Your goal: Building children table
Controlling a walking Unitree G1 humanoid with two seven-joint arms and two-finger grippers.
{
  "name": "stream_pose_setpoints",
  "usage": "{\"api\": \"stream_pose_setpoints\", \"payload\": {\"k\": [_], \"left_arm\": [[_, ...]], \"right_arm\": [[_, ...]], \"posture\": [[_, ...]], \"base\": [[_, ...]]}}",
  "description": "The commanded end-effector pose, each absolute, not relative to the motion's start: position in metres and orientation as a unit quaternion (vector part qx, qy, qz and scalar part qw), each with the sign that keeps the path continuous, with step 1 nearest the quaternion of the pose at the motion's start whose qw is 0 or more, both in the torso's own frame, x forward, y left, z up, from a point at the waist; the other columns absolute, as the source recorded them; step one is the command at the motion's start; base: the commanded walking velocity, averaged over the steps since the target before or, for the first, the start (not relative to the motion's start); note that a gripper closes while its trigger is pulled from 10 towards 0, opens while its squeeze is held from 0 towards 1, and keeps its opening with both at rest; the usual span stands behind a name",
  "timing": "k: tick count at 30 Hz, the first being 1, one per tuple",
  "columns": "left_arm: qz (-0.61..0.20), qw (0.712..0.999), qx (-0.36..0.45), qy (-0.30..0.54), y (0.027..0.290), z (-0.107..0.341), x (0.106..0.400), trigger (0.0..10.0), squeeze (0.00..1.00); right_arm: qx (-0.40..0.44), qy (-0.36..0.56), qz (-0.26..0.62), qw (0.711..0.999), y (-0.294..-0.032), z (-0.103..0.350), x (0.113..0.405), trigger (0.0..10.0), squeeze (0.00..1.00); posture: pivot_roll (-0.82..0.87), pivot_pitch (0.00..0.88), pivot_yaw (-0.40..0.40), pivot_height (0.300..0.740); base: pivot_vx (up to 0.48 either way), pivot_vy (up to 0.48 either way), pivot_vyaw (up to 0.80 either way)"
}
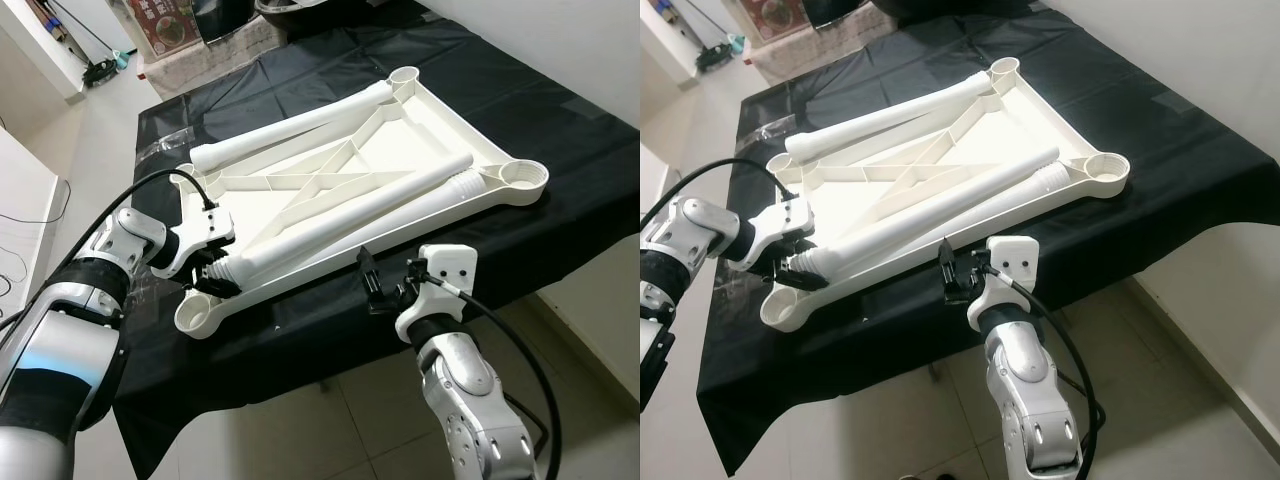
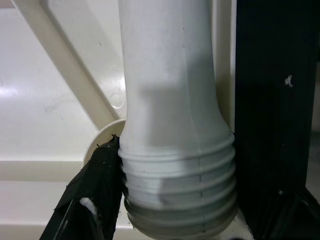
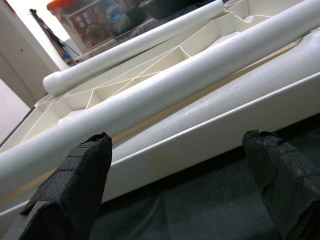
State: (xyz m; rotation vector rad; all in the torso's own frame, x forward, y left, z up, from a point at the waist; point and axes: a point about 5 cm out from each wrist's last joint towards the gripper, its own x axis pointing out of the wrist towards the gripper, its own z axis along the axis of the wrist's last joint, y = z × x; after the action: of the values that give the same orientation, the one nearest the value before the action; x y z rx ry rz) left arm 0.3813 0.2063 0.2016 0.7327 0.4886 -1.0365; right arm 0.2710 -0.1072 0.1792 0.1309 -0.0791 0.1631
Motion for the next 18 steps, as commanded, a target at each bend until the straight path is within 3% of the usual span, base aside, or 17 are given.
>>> {"api": "stream_pose_setpoints", "payload": {"k": [1,3,4,5,7,18], "left_arm": [[-0.445,0.811,0.323,0.200,0.218,0.209,0.383,0.0,0.00],[-0.436,0.826,0.312,0.175,0.218,0.215,0.385,0.0,0.00],[-0.423,0.840,0.305,0.150,0.217,0.220,0.387,4.2,0.00],[-0.410,0.854,0.295,0.127,0.216,0.223,0.389,10.0,0.00],[-0.396,0.868,0.282,0.101,0.216,0.227,0.390,10.0,0.00],[-0.341,0.890,0.299,0.040,0.226,0.231,0.389,10.0,0.00]], "right_arm": [[0.082,-0.044,0.100,0.991,-0.097,0.182,0.278,10.0,0.00],[0.082,-0.052,0.104,0.990,-0.097,0.186,0.282,10.0,0.00],[0.082,-0.058,0.107,0.989,-0.096,0.189,0.287,10.0,0.00],[0.081,-0.064,0.111,0.989,-0.096,0.191,0.291,10.0,0.00],[0.081,-0.070,0.115,0.988,-0.095,0.194,0.295,10.0,0.00],[0.110,-0.081,0.129,0.982,-0.091,0.201,0.304,10.0,0.00]], "posture": [[-0.07,0.129,0.218,0.740],[-0.08,0.124,0.214,0.740],[-0.08,0.100,0.202,0.740],[-0.09,0.070,0.181,0.740],[-0.09,0.070,0.181,0.740],[-0.11,0.000,0.149,0.740]], "base": [[0.000,0.000,0.00],[0.000,0.000,0.00],[0.000,0.000,0.00],[0.000,0.000,0.00],[0.000,0.000,0.00],[0.000,0.000,0.00]]}}
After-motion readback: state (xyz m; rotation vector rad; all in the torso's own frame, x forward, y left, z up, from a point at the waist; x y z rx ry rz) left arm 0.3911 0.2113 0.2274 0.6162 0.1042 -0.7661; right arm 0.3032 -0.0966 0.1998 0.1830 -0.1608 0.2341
